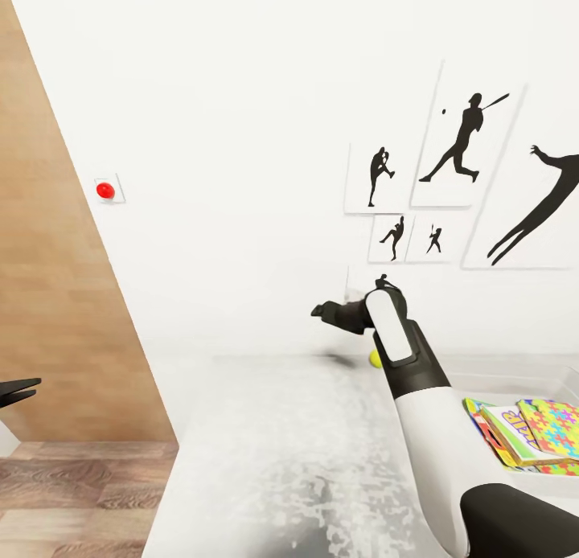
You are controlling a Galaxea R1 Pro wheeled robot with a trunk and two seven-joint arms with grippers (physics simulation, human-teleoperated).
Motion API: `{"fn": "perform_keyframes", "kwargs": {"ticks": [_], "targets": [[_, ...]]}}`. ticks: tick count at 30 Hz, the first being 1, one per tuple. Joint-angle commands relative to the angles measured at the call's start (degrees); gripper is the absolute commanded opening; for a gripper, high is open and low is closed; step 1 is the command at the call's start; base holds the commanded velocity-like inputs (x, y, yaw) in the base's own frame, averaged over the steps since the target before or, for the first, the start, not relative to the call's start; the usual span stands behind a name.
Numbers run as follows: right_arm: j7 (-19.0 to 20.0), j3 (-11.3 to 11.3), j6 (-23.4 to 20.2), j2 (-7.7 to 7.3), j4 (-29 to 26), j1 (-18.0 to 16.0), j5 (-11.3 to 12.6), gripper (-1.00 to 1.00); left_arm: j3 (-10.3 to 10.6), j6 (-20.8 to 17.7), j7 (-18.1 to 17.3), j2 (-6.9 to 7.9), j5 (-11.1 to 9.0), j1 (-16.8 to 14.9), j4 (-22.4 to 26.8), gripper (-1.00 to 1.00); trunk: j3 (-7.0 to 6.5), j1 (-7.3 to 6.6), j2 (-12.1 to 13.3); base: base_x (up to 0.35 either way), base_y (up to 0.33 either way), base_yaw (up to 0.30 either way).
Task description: Put all the toys in the child's room - the three board games (two on the bed and one on the table), the two jigsaw puzzles on the table, and the tennis ball on the table - inside the toy box on the table in the child's room.
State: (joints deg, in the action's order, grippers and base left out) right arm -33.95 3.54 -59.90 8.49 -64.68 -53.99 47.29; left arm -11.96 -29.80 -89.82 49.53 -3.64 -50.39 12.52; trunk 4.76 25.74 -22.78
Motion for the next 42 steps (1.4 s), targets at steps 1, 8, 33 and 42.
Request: {"fn": "perform_keyframes", "kwargs": {"ticks": [1,8,33,42], "targets": [[-0.6,0.06,-0.1,-0.01,-0.28,-0.06,0.55,1.0,0.29,-0.61,-0.18,0.04,-0.31,-0.06,-0.04,1.0,0.14,0.04,-0.14,0.0,0.0,0.0],[-0.6,0.09,-0.1,-0.09,-1.21,-0.06,0.6,1.0,0.28,-0.61,-0.18,0.05,-0.29,-0.06,-0.04,1.0,0.14,0.04,-0.14,0.0,0.0,0.0],[-0.74,0.24,-0.1,-0.23,-0.8,-0.22,0.53,1.0,0.27,-0.61,-0.18,0.05,-0.31,-0.06,-0.04,1.0,1.07,0.04,-0.14,0.0,0.0,0.0],[-1.09,0.23,-0.1,-0.42,-0.58,-1.63,0.22,1.0,0.34,-0.61,-0.18,0.04,-0.31,-0.06,-0.04,1.0,1.9,0.04,-0.14,0.0,0.0,0.0]]}}
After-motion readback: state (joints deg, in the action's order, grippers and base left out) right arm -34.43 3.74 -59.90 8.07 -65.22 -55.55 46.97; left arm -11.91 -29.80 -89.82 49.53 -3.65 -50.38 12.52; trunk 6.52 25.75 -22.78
